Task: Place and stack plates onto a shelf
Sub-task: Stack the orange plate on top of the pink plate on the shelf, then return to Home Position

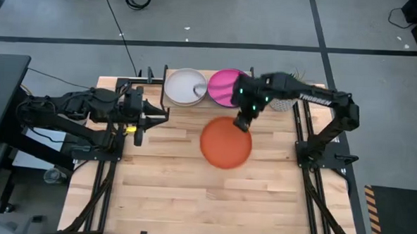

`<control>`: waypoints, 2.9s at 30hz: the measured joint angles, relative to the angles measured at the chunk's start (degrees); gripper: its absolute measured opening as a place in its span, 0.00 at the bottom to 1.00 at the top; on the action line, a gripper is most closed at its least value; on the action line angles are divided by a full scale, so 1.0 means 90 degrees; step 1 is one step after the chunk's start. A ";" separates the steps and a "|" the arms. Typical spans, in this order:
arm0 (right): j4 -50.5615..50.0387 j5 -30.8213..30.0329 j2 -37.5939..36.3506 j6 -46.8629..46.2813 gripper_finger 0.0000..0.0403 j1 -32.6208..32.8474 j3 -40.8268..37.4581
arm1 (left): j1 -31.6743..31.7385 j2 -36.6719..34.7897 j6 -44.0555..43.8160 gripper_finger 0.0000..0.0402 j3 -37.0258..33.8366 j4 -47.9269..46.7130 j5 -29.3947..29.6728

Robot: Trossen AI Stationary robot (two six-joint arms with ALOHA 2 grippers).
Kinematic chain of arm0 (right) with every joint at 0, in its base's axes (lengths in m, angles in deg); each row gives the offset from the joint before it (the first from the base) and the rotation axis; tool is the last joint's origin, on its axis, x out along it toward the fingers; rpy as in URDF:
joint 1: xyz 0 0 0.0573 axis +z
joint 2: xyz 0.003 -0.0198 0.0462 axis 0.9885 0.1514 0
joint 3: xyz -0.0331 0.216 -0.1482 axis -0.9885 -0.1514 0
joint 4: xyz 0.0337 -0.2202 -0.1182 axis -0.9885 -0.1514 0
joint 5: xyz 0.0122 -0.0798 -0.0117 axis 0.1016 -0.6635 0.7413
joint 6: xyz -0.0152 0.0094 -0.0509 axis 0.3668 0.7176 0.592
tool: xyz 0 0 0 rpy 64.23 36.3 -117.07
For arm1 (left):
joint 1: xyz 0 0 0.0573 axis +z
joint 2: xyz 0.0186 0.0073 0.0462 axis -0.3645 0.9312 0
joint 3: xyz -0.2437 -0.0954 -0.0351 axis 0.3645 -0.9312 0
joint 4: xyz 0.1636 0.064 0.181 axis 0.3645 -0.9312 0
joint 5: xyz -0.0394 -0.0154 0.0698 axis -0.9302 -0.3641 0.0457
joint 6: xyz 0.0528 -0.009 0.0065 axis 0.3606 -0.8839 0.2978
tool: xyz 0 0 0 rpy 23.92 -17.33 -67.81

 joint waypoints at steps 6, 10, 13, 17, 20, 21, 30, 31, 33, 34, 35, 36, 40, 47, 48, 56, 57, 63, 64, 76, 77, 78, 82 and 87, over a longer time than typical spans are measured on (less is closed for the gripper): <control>0.0227 0.0015 0.0022 0.0040 0.05 -0.0854 0.0917 | -0.0002 -0.0003 -0.0056 0.27 0.0000 -0.0283 -0.0002; 0.0270 0.0187 0.0018 0.0205 0.04 -0.1478 0.1283 | 0.0004 -0.0006 -0.0080 0.27 0.0000 -0.0420 0.0027; 0.0252 0.0491 0.0020 0.0281 0.05 -0.1893 0.1438 | 0.0005 -0.0006 0.0031 0.27 0.0000 -0.0356 0.0319; 0.0421 0.0582 0.0020 0.0423 0.05 -0.2387 0.1537 | 0.0007 -0.0006 0.0152 0.27 0.0000 -0.0340 0.1016; 0.0862 0.0560 0.0020 0.0252 0.05 -0.2738 0.1539 | 0.0006 -0.0006 0.0083 0.27 0.0000 -0.0342 0.1533; 0.0985 0.0534 0.0020 0.0193 0.05 -0.2839 0.1539 | 0.0007 -0.0006 0.0085 0.27 0.0000 -0.0342 0.1644; 0.1193 0.0700 0.0196 0.0183 0.05 -0.3495 0.1547 | 0.0793 0.0014 0.0277 0.27 -0.0004 -0.0379 0.1733; 0.1168 0.0769 0.0290 0.0200 0.05 -0.3540 0.1547 | 0.0909 0.0014 0.0326 0.27 -0.0005 -0.0380 0.1695; 0.1135 0.0826 0.0477 0.0207 0.05 -0.3590 0.1547 | 0.1147 0.0014 0.0443 0.27 -0.0005 -0.0380 0.1586; 0.1095 0.0827 0.0562 0.0218 0.05 -0.3616 0.1547 | 0.1258 0.0023 0.0473 0.27 -0.0005 -0.0378 0.1525; 0.1040 0.0839 0.0632 0.0237 0.05 -0.3644 0.1547 | 0.1357 0.0036 0.0483 0.27 -0.0005 -0.0373 0.1448; 0.0979 0.0844 0.0689 0.0298 0.05 -0.3664 0.1547 | 0.1450 0.0042 0.0483 0.27 -0.0005 -0.0375 0.1355; 0.0625 0.0615 0.0813 0.0532 0.05 -0.3763 0.1551 | 0.1702 0.0040 0.0443 0.27 -0.0005 -0.0378 0.1016; 0.0154 0.0582 0.0858 0.0724 0.05 -0.3998 0.1520 | 0.1909 0.0043 0.0437 0.27 -0.0005 -0.0367 0.0935; 0.0085 0.0590 0.0858 0.0729 0.05 -0.4028 0.1511 | 0.1936 0.0043 0.0438 0.27 -0.0005 -0.0350 0.0936; -0.0163 0.0511 0.1136 0.1066 0.05 -0.4099 0.1508 | 0.2165 0.0043 0.0449 0.27 -0.0005 -0.0213 0.0936; -0.0163 0.0508 0.1204 0.1107 0.05 -0.4097 0.1508 | 0.2175 0.0043 0.0447 0.27 -0.0005 -0.0213 0.0937; -0.0147 0.0557 0.1382 0.1276 0.12 -0.4097 0.1508 | 0.2154 0.0040 0.0390 0.27 -0.0005 -0.0228 0.0935; -0.0102 0.0568 0.1376 0.1312 0.14 -0.4097 0.1508 | 0.2156 0.0040 0.0359 0.27 -0.0005 -0.0228 0.0935; 0.0038 0.0297 0.0614 0.1889 0.27 -0.4061 0.1765 | 0.2208 -0.0698 0.0654 0.25 -0.1159 0.1459 -0.0330; 0.0063 0.0282 0.0523 0.1891 0.27 -0.4057 0.1765 | 0.2239 -0.0840 0.0526 0.25 -0.1459 0.1645 -0.0339; 0.0067 0.0261 0.0444 0.1892 0.27 -0.4055 0.1765 | 0.2267 -0.0999 0.0356 0.24 -0.1738 0.1810 -0.0337; 0.0099 0.0231 0.0111 0.1889 0.27 -0.4030 0.1583 | 0.2342 -0.1737 -0.0132 0.21 -0.2744 0.2609 -0.0258; 0.1156 0.0039 -0.0751 0.1600 0.27 -0.3611 0.0311 | 0.2341 -0.2810 -0.0471 0.16 -0.3584 0.2759 0.0028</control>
